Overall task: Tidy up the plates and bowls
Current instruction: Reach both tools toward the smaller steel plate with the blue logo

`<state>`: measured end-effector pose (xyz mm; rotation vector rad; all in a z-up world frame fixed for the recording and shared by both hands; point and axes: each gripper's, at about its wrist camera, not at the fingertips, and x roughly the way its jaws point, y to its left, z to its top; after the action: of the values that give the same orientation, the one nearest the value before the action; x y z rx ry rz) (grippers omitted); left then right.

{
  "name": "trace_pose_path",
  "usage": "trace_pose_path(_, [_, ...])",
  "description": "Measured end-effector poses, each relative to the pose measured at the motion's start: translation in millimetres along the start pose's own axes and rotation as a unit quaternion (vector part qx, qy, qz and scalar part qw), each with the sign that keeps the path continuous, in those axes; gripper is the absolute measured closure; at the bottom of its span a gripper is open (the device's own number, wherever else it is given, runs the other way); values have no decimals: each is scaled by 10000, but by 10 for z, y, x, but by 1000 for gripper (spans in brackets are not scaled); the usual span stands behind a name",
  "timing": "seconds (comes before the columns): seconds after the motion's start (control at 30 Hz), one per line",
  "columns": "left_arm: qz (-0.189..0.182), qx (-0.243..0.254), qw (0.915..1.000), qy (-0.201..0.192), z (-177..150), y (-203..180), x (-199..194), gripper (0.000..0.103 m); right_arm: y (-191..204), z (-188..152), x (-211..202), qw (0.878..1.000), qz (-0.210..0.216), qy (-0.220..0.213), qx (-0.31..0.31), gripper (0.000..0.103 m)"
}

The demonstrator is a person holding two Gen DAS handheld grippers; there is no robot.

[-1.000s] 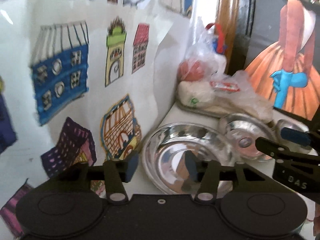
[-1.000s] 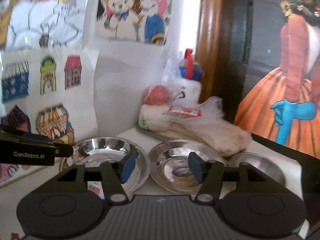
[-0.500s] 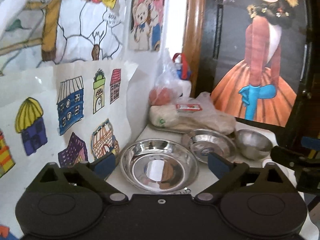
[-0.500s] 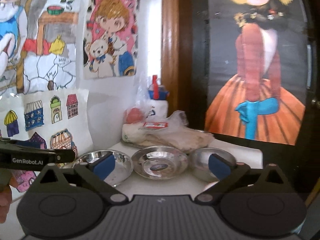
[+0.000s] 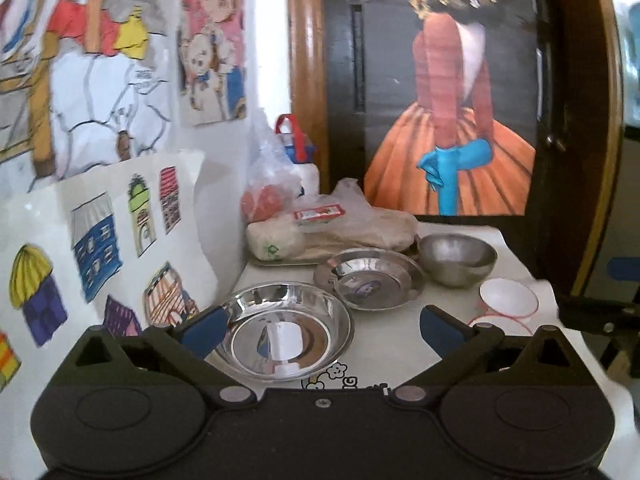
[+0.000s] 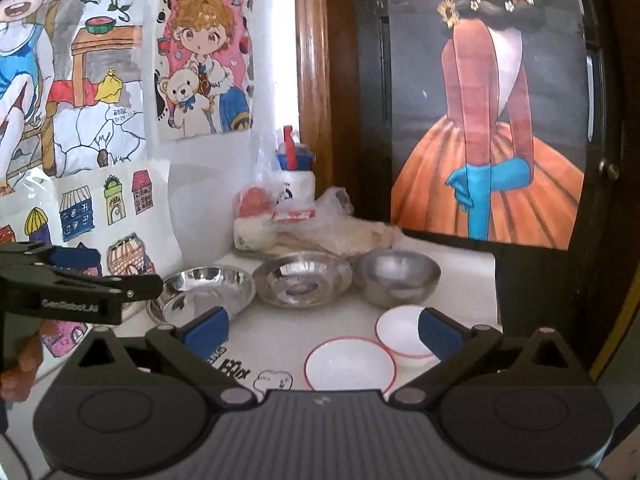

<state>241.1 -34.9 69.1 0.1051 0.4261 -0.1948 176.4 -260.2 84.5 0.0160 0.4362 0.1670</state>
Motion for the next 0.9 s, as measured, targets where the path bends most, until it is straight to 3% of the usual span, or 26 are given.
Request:
trace_pose_path(0.23, [-139,86,9995,267,109,64,366,1,-6,23,165,9999,-98,77,-109,0])
trace_pose_path(0.57, [-204,479,9983,250,418,100,946,1,62,144,683,9996,12,172,-234,0])
trace_pose_path(0.9, [-320,498,9932,999,652,313,1915,1,-89,396,1518,9980,338,513,143,0])
